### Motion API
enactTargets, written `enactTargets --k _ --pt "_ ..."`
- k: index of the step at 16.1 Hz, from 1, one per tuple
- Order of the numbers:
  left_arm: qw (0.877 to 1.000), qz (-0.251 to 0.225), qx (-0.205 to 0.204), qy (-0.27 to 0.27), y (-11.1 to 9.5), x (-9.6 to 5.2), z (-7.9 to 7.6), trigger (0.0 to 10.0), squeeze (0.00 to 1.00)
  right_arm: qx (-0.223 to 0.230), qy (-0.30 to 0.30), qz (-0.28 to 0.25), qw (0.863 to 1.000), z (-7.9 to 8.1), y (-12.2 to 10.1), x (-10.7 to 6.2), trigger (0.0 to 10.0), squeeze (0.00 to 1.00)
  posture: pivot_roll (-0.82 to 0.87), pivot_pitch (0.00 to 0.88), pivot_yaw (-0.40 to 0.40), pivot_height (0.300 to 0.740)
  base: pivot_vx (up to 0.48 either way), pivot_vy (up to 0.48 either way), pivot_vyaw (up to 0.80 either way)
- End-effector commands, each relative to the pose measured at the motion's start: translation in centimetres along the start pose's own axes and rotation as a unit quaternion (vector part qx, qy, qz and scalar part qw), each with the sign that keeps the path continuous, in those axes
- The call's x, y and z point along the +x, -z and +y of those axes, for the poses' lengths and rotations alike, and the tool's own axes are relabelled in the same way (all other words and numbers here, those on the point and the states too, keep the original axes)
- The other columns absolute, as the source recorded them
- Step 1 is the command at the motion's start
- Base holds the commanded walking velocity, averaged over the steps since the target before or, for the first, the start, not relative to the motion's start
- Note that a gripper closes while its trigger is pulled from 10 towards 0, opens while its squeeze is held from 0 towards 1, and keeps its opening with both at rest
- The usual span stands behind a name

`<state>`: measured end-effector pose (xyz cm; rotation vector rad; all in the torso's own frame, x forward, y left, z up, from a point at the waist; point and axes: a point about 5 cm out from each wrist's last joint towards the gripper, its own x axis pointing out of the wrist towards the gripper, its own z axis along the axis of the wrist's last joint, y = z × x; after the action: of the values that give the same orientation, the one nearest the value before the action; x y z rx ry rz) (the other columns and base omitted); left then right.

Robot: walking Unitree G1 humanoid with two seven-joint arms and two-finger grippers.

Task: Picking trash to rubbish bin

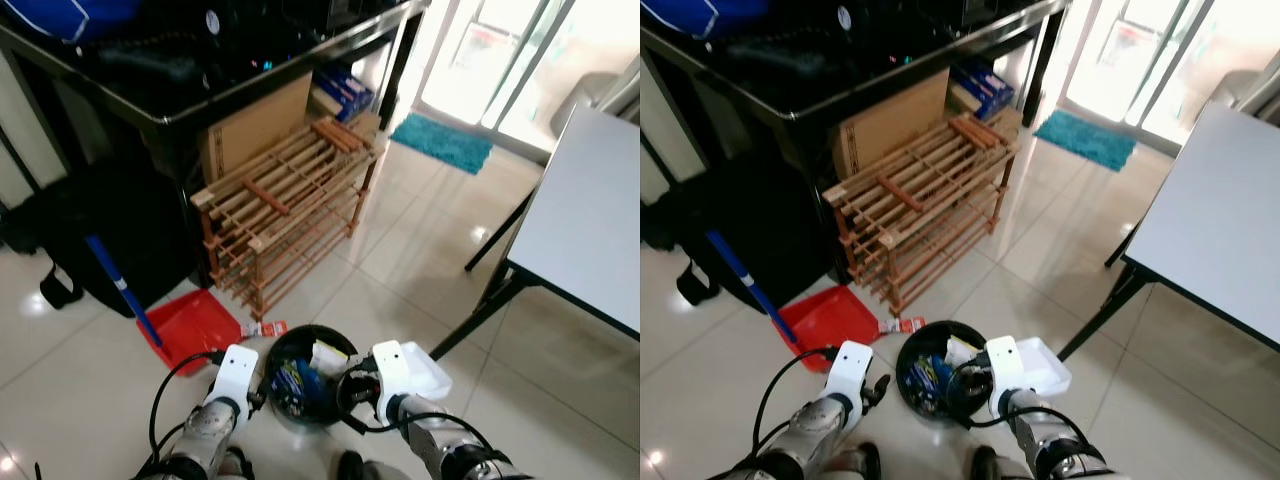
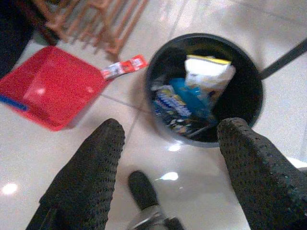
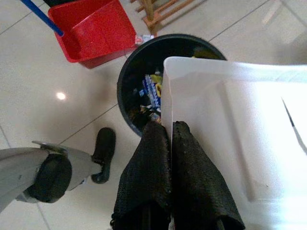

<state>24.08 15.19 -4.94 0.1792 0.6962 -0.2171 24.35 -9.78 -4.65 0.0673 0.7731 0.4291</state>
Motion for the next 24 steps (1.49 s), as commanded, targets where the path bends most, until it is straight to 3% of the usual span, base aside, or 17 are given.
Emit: enactTargets --k 1,7,15,24 --pt "1.000 -0.013 0.003 0.028 -0.6 0.2 -0.9 10.0 0.00 0.011 -0.007 0.001 1.000 0.2 0.0 0.0 10.0 0.00 -0.02 0.224 -0.113 0.740 0.000 0.000 0.00" --pt "0.988 -0.081 0.025 0.133 -3.2 0.2 -1.3 10.0 0.00 0.031 -0.033 -0.020 0.999 2.1 -0.9 0.7 10.0 0.00 0.00 0.275 -0.124 0.740 0.000 0.000 0.00" --pt "0.966 -0.150 0.050 0.204 -6.2 -0.7 -1.3 10.0 0.00 0.057 -0.015 -0.072 0.996 3.4 -4.1 1.4 10.0 0.00 0.05 0.302 -0.091 0.740 0.000 0.000 0.00" --pt "0.951 -0.104 0.111 0.270 -5.1 -2.9 0.3 10.0 0.00 0.069 -0.034 -0.086 0.993 5.3 -5.4 1.9 10.0 0.00 0.07 0.324 -0.076 0.740 0.000 0.000 0.00"
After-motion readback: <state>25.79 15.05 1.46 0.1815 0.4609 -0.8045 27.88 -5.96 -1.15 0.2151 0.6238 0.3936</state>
